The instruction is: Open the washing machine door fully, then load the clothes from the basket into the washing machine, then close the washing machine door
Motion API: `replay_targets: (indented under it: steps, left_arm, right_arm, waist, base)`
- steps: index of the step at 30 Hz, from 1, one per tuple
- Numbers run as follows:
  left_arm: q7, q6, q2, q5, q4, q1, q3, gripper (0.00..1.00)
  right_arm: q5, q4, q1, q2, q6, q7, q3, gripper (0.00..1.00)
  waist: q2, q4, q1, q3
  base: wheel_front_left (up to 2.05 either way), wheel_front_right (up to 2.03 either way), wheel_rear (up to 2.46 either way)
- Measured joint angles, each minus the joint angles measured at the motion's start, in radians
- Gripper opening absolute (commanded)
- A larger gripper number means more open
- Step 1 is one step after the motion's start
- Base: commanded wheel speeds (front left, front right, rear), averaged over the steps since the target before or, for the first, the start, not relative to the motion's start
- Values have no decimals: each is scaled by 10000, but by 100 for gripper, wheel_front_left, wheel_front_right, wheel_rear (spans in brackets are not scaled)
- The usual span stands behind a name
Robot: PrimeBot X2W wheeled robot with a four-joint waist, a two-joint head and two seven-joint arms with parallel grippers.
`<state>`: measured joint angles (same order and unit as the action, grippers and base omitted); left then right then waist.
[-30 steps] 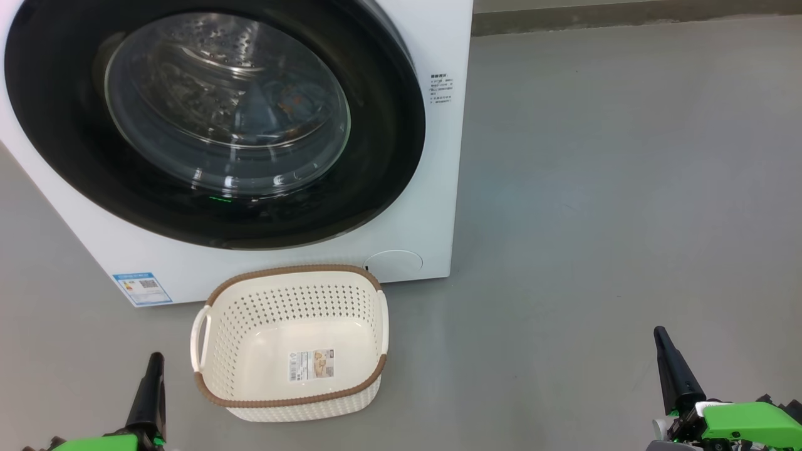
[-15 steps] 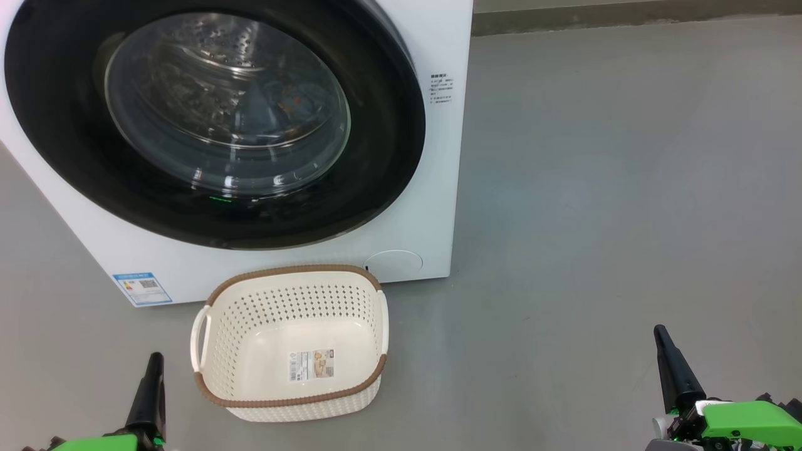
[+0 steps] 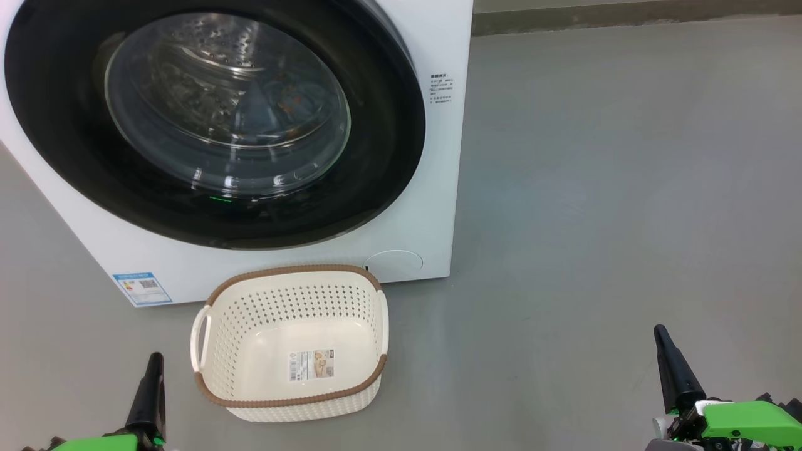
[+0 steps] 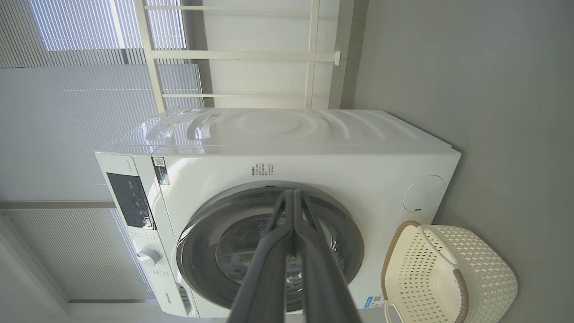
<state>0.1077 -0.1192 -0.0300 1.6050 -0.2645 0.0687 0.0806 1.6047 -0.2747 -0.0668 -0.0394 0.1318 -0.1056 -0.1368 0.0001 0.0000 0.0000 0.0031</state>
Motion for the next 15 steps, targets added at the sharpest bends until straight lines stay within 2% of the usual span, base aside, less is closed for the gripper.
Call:
replay_targets:
  steps: [15]
  left_arm:
    - [0, 0, 0, 0, 0, 0, 0, 0]
  right_arm:
    - [0, 0, 0, 0, 0, 0, 0, 0]
  waist:
    - [0, 0, 0, 0]
  base:
    - [0, 0, 0]
